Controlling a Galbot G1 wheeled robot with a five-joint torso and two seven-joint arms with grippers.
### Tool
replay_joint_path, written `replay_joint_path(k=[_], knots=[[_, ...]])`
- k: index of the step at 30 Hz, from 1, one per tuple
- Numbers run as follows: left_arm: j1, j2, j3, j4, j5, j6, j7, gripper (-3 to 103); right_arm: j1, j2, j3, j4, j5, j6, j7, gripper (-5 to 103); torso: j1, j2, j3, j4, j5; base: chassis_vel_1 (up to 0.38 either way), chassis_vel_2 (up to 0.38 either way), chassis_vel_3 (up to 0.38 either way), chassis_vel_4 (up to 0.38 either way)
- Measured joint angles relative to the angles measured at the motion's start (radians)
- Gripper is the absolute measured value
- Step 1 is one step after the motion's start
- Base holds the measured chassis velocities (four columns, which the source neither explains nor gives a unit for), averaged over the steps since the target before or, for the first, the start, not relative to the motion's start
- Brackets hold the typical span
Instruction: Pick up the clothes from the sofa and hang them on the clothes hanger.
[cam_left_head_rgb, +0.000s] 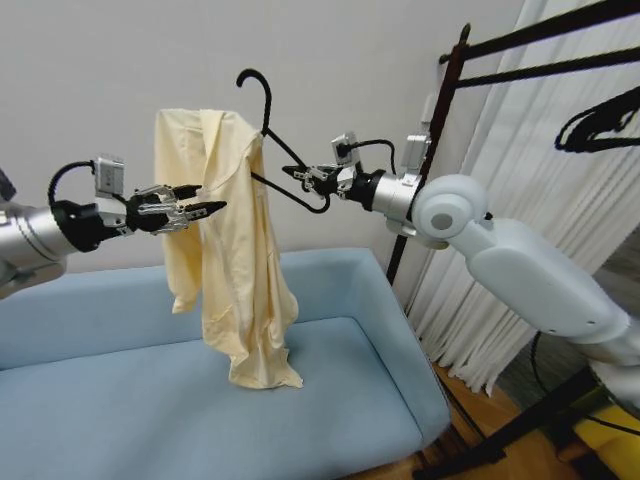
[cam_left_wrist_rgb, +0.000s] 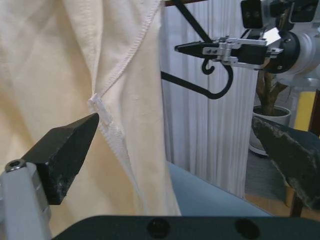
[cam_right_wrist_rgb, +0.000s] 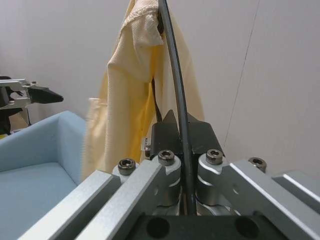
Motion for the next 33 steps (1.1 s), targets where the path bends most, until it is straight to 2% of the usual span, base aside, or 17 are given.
replay_joint_path(k=[6, 11, 14, 15, 18, 19, 23, 24, 27, 33], knots=[[-0.010, 0.009, 0.004, 0.057, 0.016, -0.027, -0.033, 100, 0.003, -0.015, 0.002, -0.001, -0.003, -0.003, -0.040, 2, 0.000, 0.000, 0.000, 0.0000, -0.0003, 0.000, 0.000, 0.000, 0.000], [-0.025, 0.061, 0.008, 0.139, 0.017, -0.055, -0.036, 100, 0.007, -0.025, 0.002, -0.016, -0.034, -0.009, -0.111, 2, 0.000, 0.000, 0.000, 0.0001, -0.0003, 0.000, 0.000, 0.000, 0.000], [-0.024, 0.118, 0.011, 0.180, 0.017, -0.062, 0.014, 100, 0.010, -0.032, -0.002, -0.043, -0.086, -0.020, -0.179, 2, 0.000, 0.000, 0.000, 0.0003, -0.0002, 0.000, 0.000, 0.000, 0.000], [-0.024, 0.118, 0.011, 0.180, 0.017, -0.062, 0.014, 100, 0.010, -0.032, -0.002, -0.043, -0.086, -0.020, -0.179, 2, 0.000, 0.000, 0.000, 0.0003, -0.0002, 0.000, 0.000, 0.000, 0.000], [-0.022, 0.202, 0.011, 0.246, 0.014, -0.058, 0.132, 100, 0.021, -0.037, -0.018, -0.082, -0.167, -0.048, -0.271, 2, 0.000, 0.000, 0.000, -0.0002, 0.0002, 0.000, 0.000, 0.000, 0.000], [-0.022, 0.202, 0.011, 0.246, 0.014, -0.058, 0.132, 100, 0.021, -0.037, -0.018, -0.082, -0.167, -0.048, -0.271, 2, 0.000, 0.000, 0.000, -0.0002, 0.0002, 0.000, 0.000, 0.000, 0.000], [-0.002, 0.314, 0.006, 0.310, 0.007, -0.058, 0.241, 100, 0.030, -0.023, -0.034, -0.102, -0.253, -0.057, -0.322, 2, 0.000, 0.000, 0.000, 0.0003, -0.0001, 0.000, 0.000, 0.000, 0.000], [-0.002, 0.314, 0.006, 0.310, 0.007, -0.058, 0.241, 100, 0.030, -0.023, -0.034, -0.102, -0.253, -0.057, -0.322, 2, 0.000, 0.000, 0.000, 0.0003, -0.0001, 0.000, 0.000, 0.000, 0.000], [0.024, 0.395, 0.005, 0.307, -0.006, -0.060, 0.270, 100, 0.034, -0.013, -0.042, -0.076, -0.261, -0.067, -0.323, 2, 0.000, 0.000, 0.000, 0.0003, 0.0000, 0.000, 0.000, 0.000, 0.000], [0.054, 0.488, -0.003, 0.279, -0.057, -0.068, 0.262, 100, 0.060, -0.019, -0.049, -0.012, -0.244, -0.095, -0.337, 2, 0.000, 0.000, 0.000, 0.0000, 0.0000, 0.000, 0.000, 0.000, 0.000]])
